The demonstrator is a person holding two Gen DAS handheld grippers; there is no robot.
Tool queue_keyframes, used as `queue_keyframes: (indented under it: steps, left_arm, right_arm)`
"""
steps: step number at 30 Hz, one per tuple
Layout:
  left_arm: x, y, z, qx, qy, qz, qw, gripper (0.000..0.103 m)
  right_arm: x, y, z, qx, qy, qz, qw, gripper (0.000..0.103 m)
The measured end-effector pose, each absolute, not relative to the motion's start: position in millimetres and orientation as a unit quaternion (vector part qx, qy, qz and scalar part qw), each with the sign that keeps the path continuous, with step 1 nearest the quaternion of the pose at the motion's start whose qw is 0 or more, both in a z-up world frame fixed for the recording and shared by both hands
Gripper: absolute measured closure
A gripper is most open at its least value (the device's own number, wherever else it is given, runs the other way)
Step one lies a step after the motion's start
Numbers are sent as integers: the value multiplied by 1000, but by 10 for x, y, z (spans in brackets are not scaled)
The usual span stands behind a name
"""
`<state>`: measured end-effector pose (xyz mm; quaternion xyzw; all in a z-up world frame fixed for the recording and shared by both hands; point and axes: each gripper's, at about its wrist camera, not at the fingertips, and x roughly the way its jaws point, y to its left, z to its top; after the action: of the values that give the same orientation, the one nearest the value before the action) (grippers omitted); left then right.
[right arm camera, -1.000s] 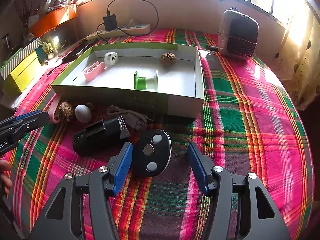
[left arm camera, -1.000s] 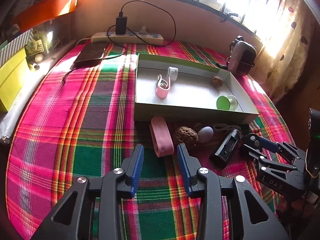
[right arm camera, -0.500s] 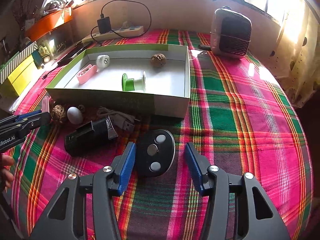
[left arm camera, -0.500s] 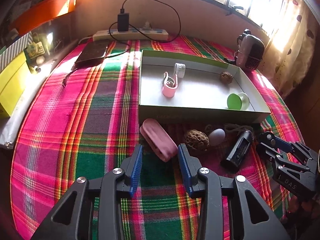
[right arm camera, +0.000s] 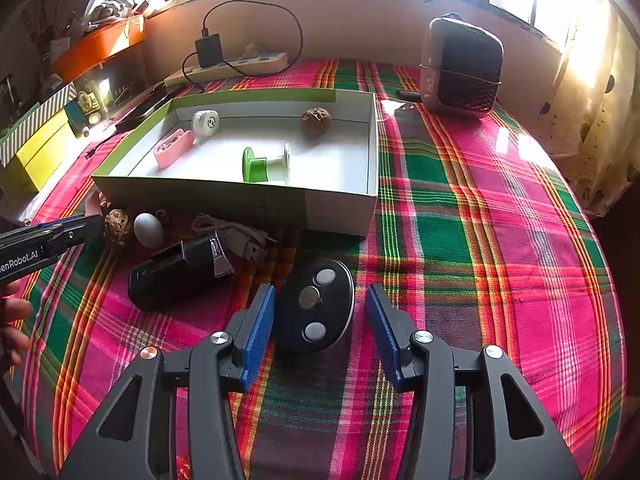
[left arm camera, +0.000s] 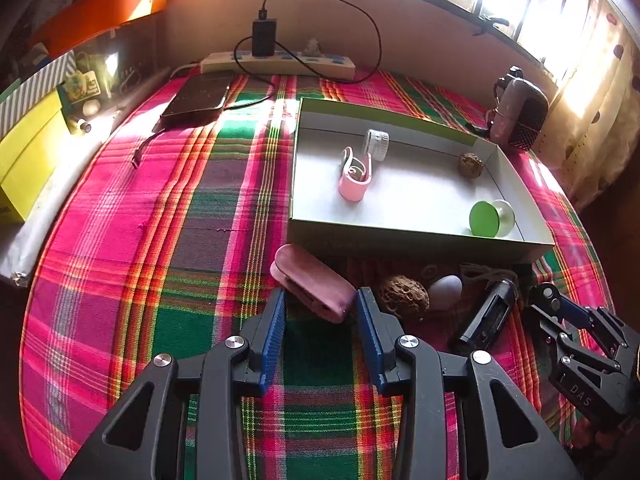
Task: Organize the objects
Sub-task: 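Grasp the pink rectangular case with the left gripper while the right gripper grasps the black oval fob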
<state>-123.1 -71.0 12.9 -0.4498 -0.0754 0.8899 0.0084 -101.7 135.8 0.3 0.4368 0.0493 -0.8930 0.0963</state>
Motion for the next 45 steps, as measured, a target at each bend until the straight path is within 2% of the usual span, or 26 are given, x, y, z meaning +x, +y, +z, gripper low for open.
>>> queue_keyframes:
  steps: [11, 31, 34, 41, 45]
  left_arm:
    - [-1291, -790, 90, -461, -79, 884, -27, 69]
    - [-1354, -904, 46, -443, -63, 894, -34, 69]
    - [-1352, -876, 42, -439, -53, 896, -39, 70]
    - [-1341, -948, 36, -433, -57, 898, -53, 87]
    - [-1335, -952, 34, -431, -55, 899, -51, 87]
  right_arm:
    - [-1051, 1347, -4, 436, 52, -893, 98, 55]
    - [-1053, 1416, 3, 435, 46, -893, 101, 55]
    - [-1035, 1453, 4, 433, 33, -894, 106, 55]
    - [-1017, 1554, 8, 431, 0, -895, 114, 55]
    - [-1012, 1524, 8, 431, 8, -895, 112, 56]
